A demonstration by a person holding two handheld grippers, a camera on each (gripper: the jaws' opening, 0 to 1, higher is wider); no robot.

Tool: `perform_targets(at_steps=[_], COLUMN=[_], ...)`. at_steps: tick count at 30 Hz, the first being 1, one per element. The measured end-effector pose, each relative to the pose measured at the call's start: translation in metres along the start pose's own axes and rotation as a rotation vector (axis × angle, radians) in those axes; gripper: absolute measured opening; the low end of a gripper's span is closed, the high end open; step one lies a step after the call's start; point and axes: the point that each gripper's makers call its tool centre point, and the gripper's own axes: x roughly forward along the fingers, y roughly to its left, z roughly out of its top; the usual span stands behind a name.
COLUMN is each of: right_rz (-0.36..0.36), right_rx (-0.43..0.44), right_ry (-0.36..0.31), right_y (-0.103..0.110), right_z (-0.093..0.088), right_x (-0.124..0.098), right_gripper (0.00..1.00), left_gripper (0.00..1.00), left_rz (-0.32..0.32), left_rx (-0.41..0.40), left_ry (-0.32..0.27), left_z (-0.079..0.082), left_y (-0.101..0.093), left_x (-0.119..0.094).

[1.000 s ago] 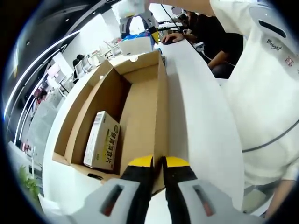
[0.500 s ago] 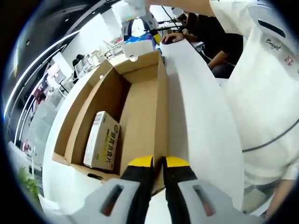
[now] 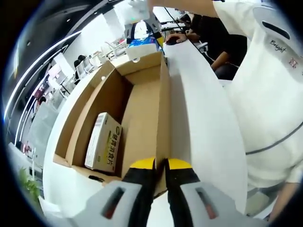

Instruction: Operate the shoe box by opening the lid, removing the specified soft item, and placing it in the target area until the item is outside and the box remains undamaged.

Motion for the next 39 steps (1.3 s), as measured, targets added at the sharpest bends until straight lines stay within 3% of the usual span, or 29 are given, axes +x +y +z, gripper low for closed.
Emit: perform_targets(at_steps=[26,32,39], right_rz=[-0.023,-0.028,-0.04], right_rx=[-0.019,0.003,-0.014], right_ry=[0.007,-0.042,-0.043], right_y=[-0.002,-0.002,-0.002], right_z=[-0.003,0.004,0.006], right_x=[-0.002,-0.006,-0.014], right_gripper=[0.72,0.72,0.69], left_gripper=[0.07,0.07,0.07], left_rz=[0.009,0.007,0.01], left_rx=[0.006,0.008,0.009], left_ry=[-0.006,-0.008,-0.008], left_z=[0.0,0.0,0.0], left_y=[0.0,0.0,0.0], left_x=[0.0,0.0,0.0])
